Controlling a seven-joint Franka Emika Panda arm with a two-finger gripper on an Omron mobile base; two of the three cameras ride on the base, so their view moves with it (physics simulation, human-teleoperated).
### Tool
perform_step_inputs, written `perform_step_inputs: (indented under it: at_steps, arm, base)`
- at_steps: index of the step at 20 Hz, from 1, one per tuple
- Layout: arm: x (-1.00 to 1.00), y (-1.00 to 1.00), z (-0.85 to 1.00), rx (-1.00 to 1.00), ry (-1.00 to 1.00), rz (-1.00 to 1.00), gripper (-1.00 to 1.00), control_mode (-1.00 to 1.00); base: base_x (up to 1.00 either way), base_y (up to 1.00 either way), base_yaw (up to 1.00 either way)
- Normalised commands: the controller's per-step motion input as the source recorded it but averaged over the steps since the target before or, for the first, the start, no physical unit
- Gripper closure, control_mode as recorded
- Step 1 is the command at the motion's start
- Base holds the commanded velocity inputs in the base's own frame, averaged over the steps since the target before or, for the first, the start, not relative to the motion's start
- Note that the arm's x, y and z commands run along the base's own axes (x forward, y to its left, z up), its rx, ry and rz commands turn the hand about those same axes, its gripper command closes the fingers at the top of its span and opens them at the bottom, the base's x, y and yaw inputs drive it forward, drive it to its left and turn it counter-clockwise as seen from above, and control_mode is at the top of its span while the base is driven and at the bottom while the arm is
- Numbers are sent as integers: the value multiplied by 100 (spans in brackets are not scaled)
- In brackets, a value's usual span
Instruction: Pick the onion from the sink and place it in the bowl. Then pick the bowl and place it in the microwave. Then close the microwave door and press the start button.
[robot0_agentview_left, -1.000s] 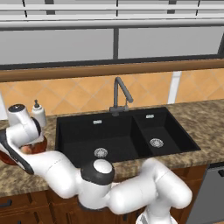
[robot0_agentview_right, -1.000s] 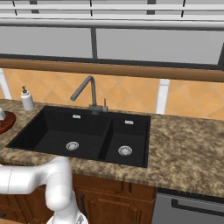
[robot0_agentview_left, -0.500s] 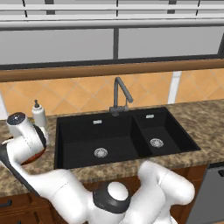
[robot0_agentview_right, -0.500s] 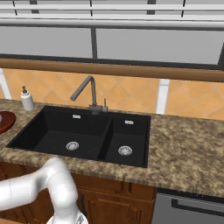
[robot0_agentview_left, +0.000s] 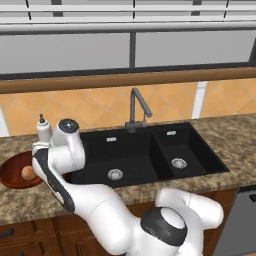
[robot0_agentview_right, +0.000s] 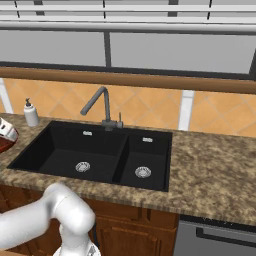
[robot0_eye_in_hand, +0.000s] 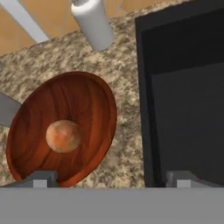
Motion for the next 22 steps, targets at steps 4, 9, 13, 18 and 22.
perform_step_inputs:
  at_steps: [4, 9, 13, 18, 22]
  arm:
    - [23, -16, -47, 27, 3, 4, -100, -100]
    - [40, 0, -7, 17, 10, 0, -100, -100]
    - [64, 0, 1, 19, 19, 0, -100, -100]
    - [43, 6, 0, 7, 22, 0, -100, -100]
    - [2, 56, 0, 0, 13, 3, -100, -100]
  base:
    - [0, 0, 0]
    - [0, 0, 0]
    - [0, 0, 0]
    - [0, 0, 0]
    - [0, 0, 0]
